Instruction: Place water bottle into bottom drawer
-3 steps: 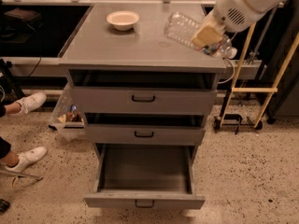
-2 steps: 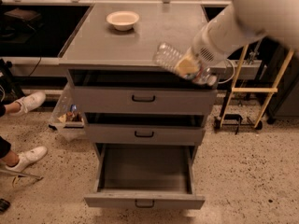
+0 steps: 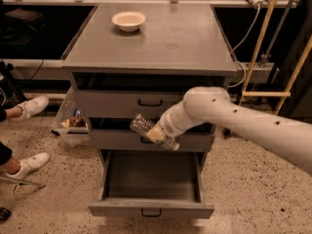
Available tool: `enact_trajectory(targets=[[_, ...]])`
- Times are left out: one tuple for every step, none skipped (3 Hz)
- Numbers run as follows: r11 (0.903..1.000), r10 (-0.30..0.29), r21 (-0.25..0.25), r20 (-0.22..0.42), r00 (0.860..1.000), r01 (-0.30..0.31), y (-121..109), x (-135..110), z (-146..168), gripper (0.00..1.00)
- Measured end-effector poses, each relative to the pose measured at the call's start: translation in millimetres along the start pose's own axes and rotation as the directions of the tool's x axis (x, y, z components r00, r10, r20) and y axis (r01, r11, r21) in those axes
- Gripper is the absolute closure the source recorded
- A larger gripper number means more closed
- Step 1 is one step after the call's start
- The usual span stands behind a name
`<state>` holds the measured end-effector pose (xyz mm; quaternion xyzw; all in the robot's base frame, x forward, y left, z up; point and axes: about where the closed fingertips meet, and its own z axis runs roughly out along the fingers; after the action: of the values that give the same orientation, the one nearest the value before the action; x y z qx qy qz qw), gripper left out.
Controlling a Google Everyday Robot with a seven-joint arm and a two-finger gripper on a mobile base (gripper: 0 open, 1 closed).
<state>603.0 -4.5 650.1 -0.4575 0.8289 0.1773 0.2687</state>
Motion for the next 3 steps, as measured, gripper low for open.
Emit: enact_trajectory(targets=[[0.9993, 0.032, -0.023, 0.023, 0.999, -0.031, -0.4, 11.6, 26.3, 1.0], [0.9993, 0.032, -0.023, 0.023, 0.999, -0.031, -0.4, 11.6, 26.3, 1.0], [0.9976, 0.059, -0.038, 0.015, 0.998, -0.059, -3.9, 32.3, 55.6, 1.0]])
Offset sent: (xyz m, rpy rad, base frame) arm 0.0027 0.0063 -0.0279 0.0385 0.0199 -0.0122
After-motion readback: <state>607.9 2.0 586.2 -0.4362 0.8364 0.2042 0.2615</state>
